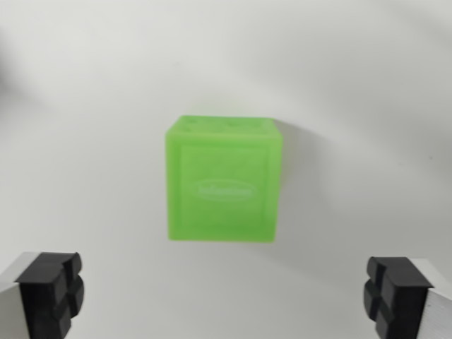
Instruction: Stack cube
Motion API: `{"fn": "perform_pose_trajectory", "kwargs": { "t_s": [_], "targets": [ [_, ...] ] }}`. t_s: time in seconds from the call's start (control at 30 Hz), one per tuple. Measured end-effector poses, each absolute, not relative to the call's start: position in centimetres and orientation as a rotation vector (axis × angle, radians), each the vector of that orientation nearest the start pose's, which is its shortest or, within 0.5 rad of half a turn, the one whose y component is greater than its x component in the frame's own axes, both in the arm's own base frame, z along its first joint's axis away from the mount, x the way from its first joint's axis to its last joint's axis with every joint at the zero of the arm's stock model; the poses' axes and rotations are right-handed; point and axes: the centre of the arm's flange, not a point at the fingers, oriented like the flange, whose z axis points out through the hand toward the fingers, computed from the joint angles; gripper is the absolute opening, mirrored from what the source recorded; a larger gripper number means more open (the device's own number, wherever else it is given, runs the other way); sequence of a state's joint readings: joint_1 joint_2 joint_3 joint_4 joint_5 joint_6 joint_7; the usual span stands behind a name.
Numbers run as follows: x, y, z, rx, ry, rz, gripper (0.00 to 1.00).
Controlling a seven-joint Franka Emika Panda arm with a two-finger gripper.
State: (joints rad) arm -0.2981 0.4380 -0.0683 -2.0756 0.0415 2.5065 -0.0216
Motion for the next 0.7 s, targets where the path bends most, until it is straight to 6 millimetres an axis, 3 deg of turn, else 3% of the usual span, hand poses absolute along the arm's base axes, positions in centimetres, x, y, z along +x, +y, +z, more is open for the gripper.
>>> {"fn": "perform_pose_trajectory", "kwargs": {
  "t_s": [0.7],
  "targets": [
    [54.9,-21.0,13.8,-3.093,0.579,0.012,1.00]
  ]
}}
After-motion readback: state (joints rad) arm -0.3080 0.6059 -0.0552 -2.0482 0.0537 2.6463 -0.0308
